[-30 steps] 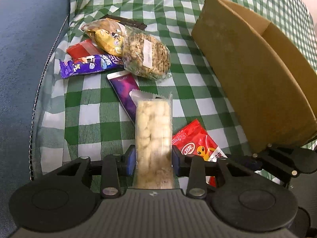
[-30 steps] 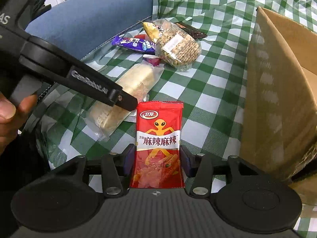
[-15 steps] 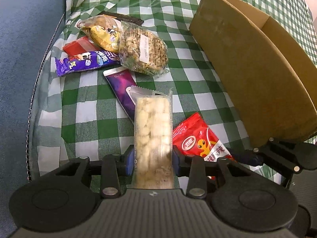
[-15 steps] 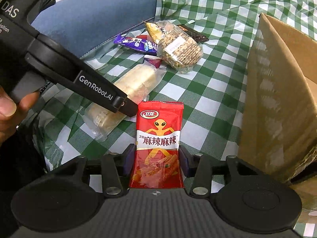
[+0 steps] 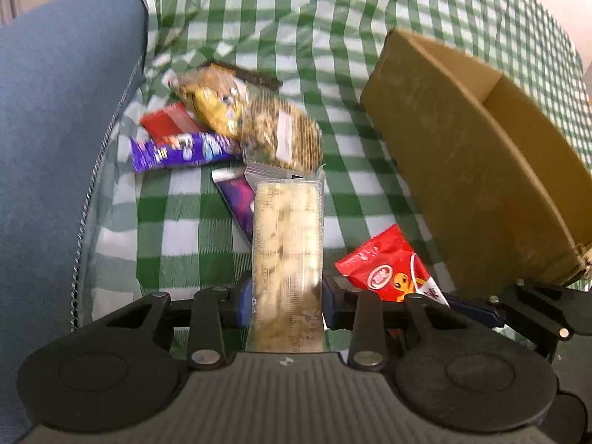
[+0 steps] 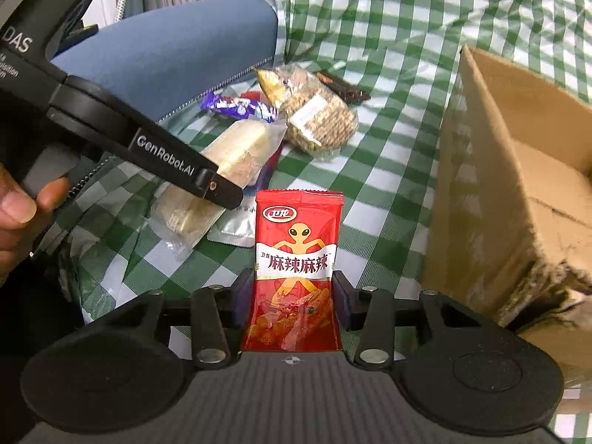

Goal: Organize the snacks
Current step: 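Carry the red packet with the right tool while the left tool carries the bread bar to the box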

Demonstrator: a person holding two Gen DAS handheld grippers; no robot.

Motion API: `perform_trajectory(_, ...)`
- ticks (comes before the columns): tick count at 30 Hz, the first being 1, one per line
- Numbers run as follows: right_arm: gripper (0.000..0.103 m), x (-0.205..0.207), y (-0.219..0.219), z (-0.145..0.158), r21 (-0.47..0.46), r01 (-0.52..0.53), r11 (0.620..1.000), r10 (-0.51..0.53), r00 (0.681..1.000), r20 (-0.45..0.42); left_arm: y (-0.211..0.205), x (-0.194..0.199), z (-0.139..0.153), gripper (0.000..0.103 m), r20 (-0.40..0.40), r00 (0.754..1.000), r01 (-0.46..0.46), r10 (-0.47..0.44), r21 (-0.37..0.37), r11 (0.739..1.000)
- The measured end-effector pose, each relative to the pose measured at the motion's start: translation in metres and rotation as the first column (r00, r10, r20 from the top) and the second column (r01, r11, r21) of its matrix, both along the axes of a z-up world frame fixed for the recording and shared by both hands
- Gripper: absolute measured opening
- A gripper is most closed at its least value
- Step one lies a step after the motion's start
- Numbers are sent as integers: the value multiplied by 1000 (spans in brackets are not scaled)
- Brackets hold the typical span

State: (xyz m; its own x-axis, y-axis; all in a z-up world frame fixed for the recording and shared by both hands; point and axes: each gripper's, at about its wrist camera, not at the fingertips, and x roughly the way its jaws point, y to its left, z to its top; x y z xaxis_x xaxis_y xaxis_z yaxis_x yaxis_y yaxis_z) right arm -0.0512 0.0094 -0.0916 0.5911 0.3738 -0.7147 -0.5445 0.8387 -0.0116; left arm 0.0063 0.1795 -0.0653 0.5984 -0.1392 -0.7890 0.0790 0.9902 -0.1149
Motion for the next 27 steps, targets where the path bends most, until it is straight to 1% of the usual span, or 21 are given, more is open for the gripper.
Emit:
perform_trajectory(3, 46, -8, -3, 8, -3, 6, 1000, -6, 998, 57, 3, -4, 6, 40, 39, 999, -20, 21, -11, 1000)
perform_trajectory(8, 45, -21, -8, 21, 18, -7, 1000, 5, 992, 128, 5, -7, 10, 40, 57, 998, -30, 31, -27, 999)
perform_trajectory(20, 45, -43, -27, 38, 33, 2, 999, -8, 983, 184, 4, -12, 12, 40, 81, 997, -11, 15, -46, 999)
perform_trajectory(22, 45, -44, -28, 44, 41, -12, 999, 4, 980, 198, 6, -12, 12, 40, 85, 996, -10, 15, -51, 999)
perform_trajectory(24, 45, -44, -33, 54, 48, -19, 999, 8, 973, 230, 8, -13, 12, 40, 87, 996, -12, 17, -58, 998)
perform_trajectory(27, 45, -42, -43, 71, 80, -4, 997, -16, 968, 252, 9, -12, 12, 40, 84, 996, -21, 27, -72, 997)
